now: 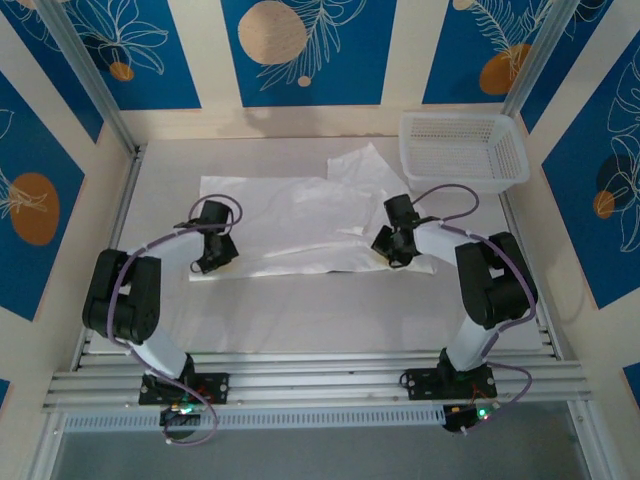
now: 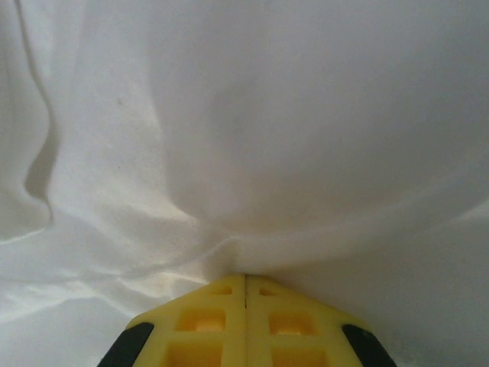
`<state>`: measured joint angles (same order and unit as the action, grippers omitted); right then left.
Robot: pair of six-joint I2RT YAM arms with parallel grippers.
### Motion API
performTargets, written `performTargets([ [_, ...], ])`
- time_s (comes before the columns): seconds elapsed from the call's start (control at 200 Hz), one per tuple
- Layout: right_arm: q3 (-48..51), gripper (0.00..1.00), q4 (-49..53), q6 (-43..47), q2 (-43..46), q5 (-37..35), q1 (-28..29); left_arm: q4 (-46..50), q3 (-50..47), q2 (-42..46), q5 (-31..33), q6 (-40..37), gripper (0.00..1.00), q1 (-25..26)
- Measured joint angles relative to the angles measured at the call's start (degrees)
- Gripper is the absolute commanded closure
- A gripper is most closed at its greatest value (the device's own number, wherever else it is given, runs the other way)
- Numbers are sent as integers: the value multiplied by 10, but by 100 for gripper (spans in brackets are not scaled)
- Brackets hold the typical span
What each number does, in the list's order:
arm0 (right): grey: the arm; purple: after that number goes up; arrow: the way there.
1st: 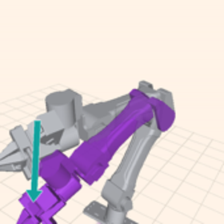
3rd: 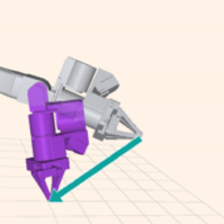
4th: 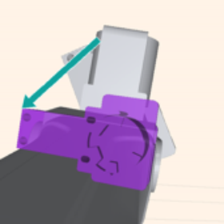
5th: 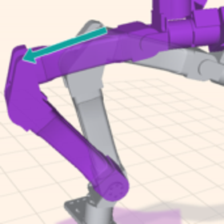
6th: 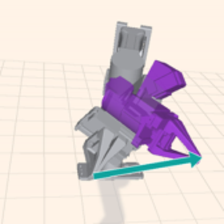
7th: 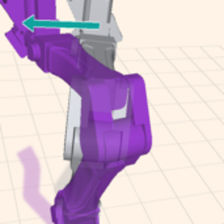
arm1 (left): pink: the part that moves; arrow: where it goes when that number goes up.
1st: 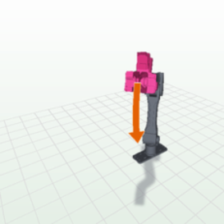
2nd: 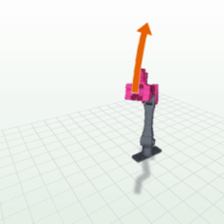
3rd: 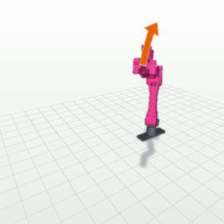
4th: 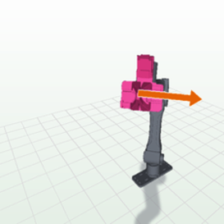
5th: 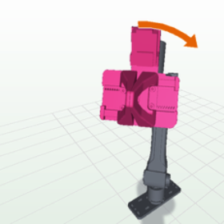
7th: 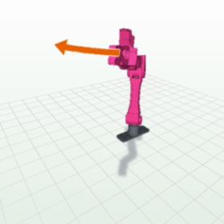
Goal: Fold the inside-out t-shirt
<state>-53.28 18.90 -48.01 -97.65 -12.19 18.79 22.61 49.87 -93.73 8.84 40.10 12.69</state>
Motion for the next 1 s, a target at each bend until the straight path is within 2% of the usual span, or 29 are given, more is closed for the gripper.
performTargets([
  [0.125, 14, 100, 35, 3, 21, -15, 34, -35, -49, 40, 0, 3, 100, -1],
  [0.225, 43, 100, 65, 3, 54, -20, 52, -34, -116, 110, 0, 12, 100, -2],
  [0.375, 105, 99, 107, -1, 125, -20, 70, 38, -221, 282, 4, 47, 100, -2],
  [0.515, 172, 95, 141, -16, 209, -11, 92, 119, -274, 452, 21, 76, 100, -2],
  [0.6, 207, 90, 154, -17, 261, 5, 93, 152, -287, 527, 22, 81, 100, -2],
  [0.685, 218, 83, 175, -7, 307, 11, 85, 160, -287, 566, 18, 73, 100, -2],
  [0.795, 184, 63, 181, 35, 345, 1, 59, 160, -263, 565, -2, 52, 74, -2],
  [0.835, 158, 58, 170, 53, 344, -8, 45, 157, -245, 558, -12, 40, 65, -2],
  [0.895, 115, 56, 145, 90, 325, -18, 20, 142, -215, 545, -25, 26, 55, -2],
  [1.0, 16, 56, 104, 153, 239, -36, -31, 108, -169, 522, -37, -3, 48, -2],
])
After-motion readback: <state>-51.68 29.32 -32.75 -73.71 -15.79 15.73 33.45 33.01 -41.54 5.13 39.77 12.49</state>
